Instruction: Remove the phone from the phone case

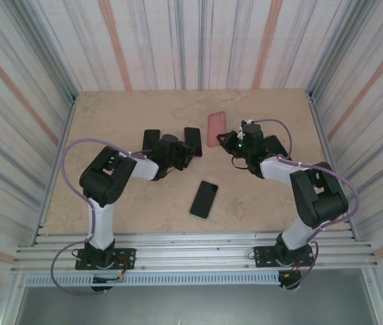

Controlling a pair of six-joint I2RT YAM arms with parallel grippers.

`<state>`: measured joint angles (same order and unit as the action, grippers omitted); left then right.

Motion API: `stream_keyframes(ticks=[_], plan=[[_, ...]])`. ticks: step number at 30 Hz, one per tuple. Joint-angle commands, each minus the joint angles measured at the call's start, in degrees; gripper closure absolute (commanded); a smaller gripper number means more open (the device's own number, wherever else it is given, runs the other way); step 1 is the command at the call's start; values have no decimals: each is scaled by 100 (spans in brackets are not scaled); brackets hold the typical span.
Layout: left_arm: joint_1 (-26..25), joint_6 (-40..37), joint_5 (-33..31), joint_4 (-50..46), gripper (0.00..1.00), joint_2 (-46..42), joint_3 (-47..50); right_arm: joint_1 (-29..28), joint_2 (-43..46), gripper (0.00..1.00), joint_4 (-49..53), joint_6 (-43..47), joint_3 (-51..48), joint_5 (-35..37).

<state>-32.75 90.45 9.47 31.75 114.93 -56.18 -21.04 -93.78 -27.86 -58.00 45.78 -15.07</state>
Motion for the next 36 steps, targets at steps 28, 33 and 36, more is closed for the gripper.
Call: stream_keyframes(ticks=[28,33,36], plan=[[238,-335,95,-1120,40,-1214,46,86,-1117,92,547,620,678,-579],[354,-724,212,-1483,38,-1703,80,173,-1392,92,610,680,886,-673],[450,-1011,334,-1697,38,-1987,132,222,-1586,91,605,701,982,-769]])
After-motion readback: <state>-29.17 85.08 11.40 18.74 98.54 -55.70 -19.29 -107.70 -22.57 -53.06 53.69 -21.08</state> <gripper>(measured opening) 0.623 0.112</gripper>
